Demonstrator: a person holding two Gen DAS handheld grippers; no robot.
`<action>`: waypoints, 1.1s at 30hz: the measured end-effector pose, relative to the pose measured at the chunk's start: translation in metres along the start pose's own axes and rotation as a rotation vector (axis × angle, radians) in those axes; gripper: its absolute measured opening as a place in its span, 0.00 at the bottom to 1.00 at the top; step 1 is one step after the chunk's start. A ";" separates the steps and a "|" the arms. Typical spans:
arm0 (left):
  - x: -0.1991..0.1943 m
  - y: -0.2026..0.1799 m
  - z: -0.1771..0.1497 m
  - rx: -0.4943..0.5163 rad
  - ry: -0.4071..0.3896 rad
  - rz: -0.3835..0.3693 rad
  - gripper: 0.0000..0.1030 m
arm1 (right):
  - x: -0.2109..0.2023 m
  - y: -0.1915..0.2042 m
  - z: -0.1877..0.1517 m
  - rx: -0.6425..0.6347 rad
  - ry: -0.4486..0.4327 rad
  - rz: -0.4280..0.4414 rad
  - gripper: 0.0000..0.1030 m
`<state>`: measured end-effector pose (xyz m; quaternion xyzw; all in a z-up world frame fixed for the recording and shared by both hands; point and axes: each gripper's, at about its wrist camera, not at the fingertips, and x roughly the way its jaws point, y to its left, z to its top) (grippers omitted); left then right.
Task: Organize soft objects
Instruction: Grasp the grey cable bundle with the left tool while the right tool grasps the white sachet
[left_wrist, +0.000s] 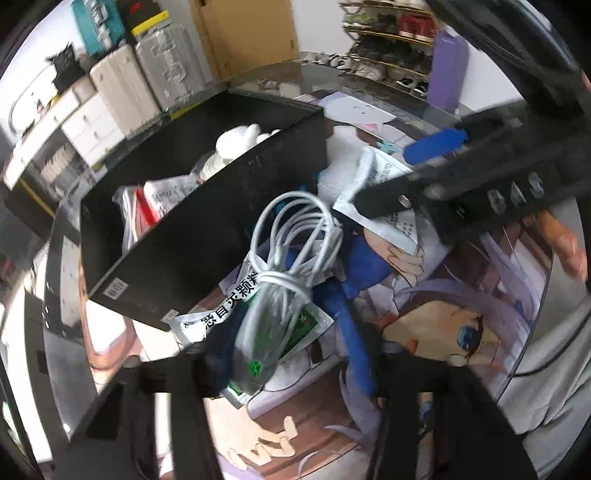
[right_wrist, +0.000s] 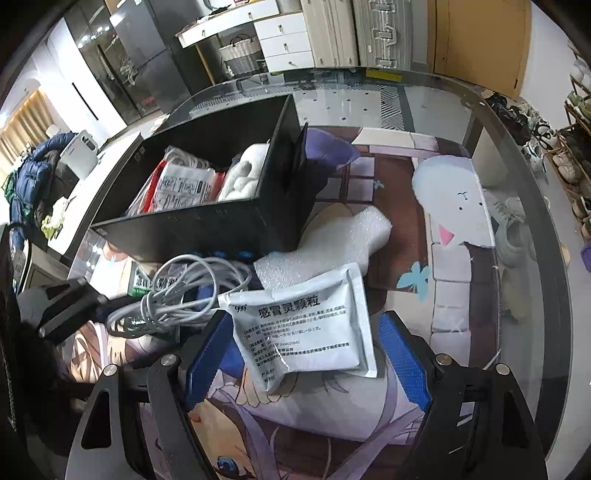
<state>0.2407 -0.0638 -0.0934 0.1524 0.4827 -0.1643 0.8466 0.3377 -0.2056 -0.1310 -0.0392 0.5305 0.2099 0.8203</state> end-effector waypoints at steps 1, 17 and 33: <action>0.001 0.002 0.001 -0.010 0.007 -0.012 0.21 | 0.000 0.001 -0.001 -0.006 0.001 0.001 0.81; -0.025 0.013 -0.040 -0.121 0.046 -0.039 0.31 | 0.013 0.026 -0.009 -0.131 0.058 -0.056 0.59; -0.009 -0.001 -0.021 -0.037 0.036 0.023 0.28 | -0.021 0.044 -0.023 -0.170 0.018 -0.030 0.51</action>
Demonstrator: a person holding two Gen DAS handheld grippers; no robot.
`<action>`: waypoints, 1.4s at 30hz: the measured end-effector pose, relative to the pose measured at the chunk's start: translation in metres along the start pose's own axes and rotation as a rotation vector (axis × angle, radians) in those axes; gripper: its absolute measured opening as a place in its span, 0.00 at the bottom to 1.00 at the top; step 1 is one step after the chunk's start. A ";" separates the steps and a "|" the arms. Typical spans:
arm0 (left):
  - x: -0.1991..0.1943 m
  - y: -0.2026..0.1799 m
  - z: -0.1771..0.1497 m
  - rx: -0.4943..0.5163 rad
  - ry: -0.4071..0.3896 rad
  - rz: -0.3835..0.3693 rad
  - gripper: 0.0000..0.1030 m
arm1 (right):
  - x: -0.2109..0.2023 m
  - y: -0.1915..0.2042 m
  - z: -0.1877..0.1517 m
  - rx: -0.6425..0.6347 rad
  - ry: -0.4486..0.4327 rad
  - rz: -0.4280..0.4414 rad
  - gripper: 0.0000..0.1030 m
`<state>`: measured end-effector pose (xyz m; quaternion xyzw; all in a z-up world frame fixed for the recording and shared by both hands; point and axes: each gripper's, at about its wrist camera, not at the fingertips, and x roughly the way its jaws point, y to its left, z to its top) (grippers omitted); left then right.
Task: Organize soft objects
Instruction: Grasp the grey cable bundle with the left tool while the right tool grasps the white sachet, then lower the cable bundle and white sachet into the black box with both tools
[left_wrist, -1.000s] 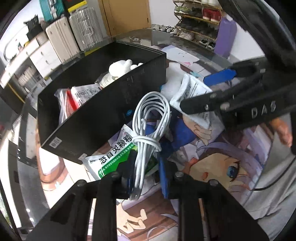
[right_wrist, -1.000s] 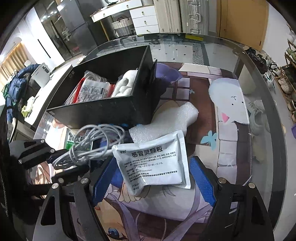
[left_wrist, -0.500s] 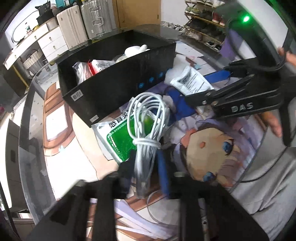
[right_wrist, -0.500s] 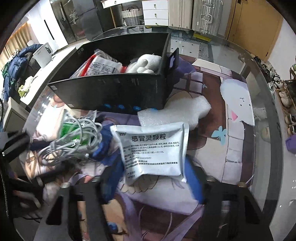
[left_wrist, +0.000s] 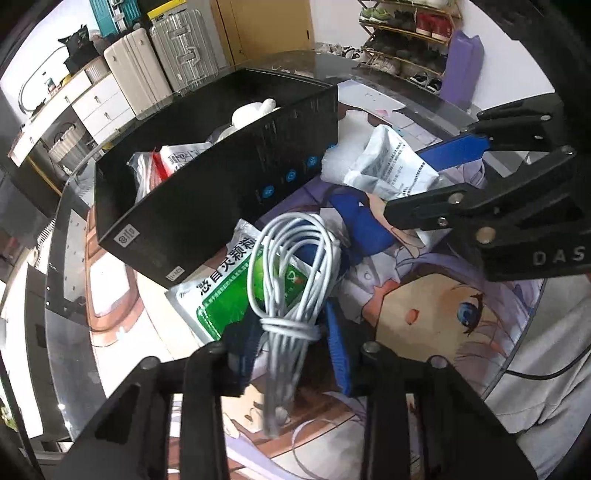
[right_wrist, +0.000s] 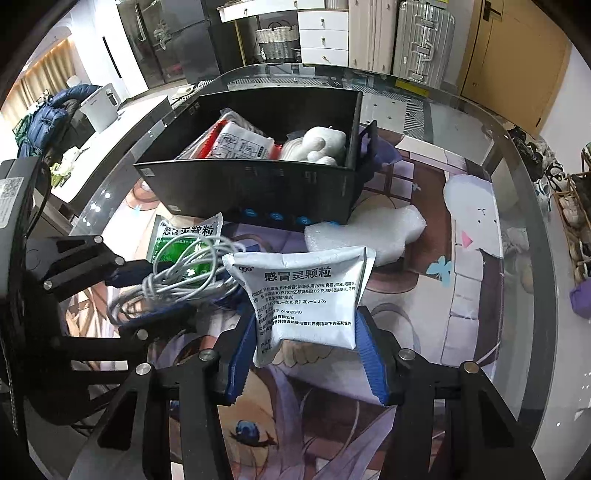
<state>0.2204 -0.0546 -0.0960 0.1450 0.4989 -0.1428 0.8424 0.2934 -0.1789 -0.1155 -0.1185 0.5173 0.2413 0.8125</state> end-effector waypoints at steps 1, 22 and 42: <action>-0.002 0.001 -0.001 -0.005 -0.004 -0.003 0.28 | -0.001 0.001 -0.001 0.001 -0.003 0.005 0.51; -0.078 0.019 -0.015 -0.113 -0.172 -0.052 0.28 | -0.065 0.030 -0.022 -0.007 -0.148 0.065 0.51; -0.140 0.056 0.001 -0.255 -0.438 0.003 0.28 | -0.145 0.055 0.010 0.012 -0.483 0.049 0.51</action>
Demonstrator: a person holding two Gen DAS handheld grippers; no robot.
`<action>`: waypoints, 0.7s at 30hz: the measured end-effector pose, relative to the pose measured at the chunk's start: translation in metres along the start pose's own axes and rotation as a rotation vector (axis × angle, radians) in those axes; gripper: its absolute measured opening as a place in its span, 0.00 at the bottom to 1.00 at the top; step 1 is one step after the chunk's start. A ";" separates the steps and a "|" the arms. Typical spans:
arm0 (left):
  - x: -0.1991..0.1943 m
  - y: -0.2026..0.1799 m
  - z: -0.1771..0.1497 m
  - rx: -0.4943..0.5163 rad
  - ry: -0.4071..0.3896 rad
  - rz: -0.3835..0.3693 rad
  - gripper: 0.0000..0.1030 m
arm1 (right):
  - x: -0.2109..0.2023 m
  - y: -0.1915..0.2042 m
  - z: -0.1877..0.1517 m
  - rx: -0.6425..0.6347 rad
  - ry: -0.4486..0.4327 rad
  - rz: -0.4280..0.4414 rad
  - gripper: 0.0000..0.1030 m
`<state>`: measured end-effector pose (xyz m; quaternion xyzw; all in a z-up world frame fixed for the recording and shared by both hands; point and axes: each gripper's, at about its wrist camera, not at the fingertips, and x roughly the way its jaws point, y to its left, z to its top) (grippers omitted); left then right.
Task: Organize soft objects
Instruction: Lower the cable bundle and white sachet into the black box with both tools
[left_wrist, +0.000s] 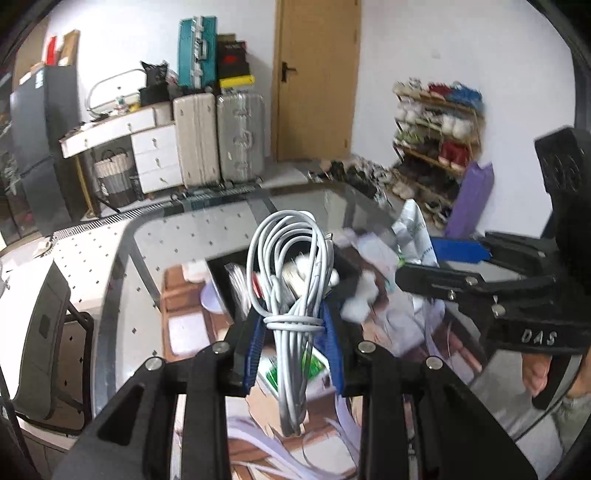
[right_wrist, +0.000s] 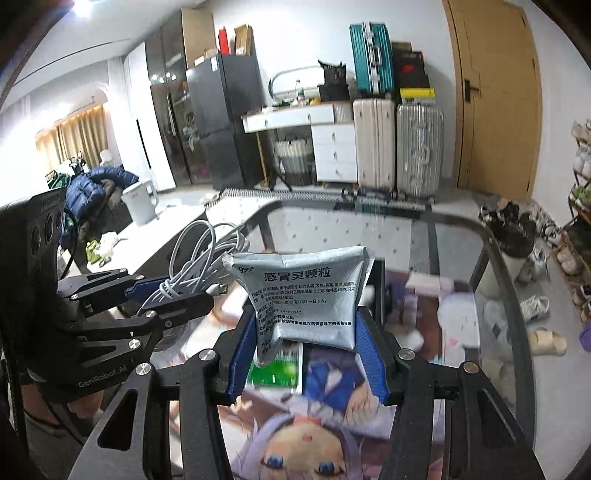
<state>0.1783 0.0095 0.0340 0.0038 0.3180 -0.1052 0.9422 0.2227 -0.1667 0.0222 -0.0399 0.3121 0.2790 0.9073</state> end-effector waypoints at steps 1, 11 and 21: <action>-0.001 0.002 0.003 -0.006 -0.015 0.006 0.28 | -0.001 0.002 0.004 -0.004 -0.012 -0.004 0.51; 0.015 0.028 0.026 -0.068 -0.107 0.072 0.28 | 0.018 0.002 0.045 -0.014 -0.111 -0.067 0.51; 0.075 0.046 0.037 -0.161 -0.052 0.077 0.28 | 0.092 -0.033 0.067 0.018 -0.035 -0.072 0.51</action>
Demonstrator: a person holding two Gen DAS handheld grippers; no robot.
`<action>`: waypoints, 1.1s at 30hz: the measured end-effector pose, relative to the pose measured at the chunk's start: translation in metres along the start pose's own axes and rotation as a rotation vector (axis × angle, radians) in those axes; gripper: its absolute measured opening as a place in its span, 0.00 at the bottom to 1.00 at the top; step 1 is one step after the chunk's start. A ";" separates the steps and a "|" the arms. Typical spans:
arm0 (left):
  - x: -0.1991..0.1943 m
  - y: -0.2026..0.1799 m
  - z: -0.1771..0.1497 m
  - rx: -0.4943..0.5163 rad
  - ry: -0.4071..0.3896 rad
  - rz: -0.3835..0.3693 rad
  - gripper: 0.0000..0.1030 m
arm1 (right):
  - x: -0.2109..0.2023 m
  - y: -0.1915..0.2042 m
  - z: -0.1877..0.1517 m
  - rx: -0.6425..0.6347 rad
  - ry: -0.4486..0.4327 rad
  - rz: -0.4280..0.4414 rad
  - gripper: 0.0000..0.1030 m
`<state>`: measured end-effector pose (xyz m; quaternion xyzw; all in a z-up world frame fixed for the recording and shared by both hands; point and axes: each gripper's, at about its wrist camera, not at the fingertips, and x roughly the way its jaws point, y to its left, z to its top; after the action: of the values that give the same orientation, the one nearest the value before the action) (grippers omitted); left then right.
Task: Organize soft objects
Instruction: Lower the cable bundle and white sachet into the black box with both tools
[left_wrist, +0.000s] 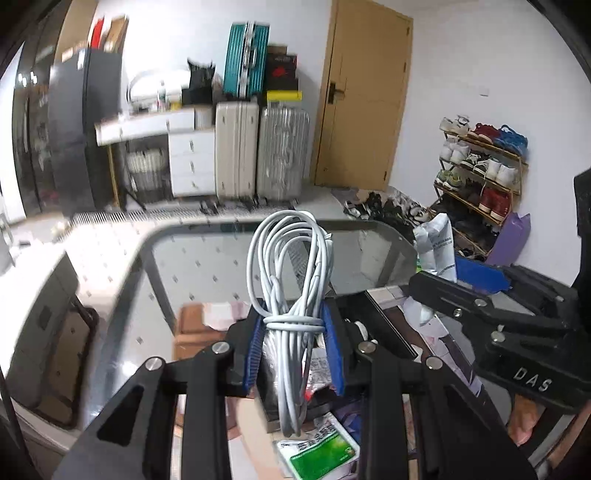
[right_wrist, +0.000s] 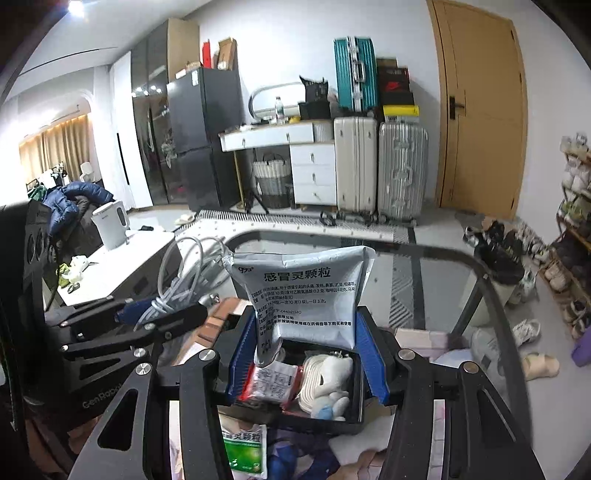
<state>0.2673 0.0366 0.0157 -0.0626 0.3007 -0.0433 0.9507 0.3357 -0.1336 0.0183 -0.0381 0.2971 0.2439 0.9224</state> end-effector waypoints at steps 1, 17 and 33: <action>0.008 0.002 0.000 -0.012 0.025 -0.019 0.28 | 0.009 -0.004 0.000 0.011 0.021 0.010 0.51; 0.077 0.001 -0.029 -0.084 0.203 0.003 0.28 | 0.110 -0.029 -0.046 0.099 0.280 0.111 0.51; 0.089 -0.006 -0.031 0.047 0.232 0.043 0.28 | 0.097 -0.012 -0.073 0.109 0.381 0.033 0.51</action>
<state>0.3216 0.0170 -0.0590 -0.0282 0.4090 -0.0371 0.9114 0.3710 -0.1188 -0.0969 -0.0289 0.4797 0.2309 0.8460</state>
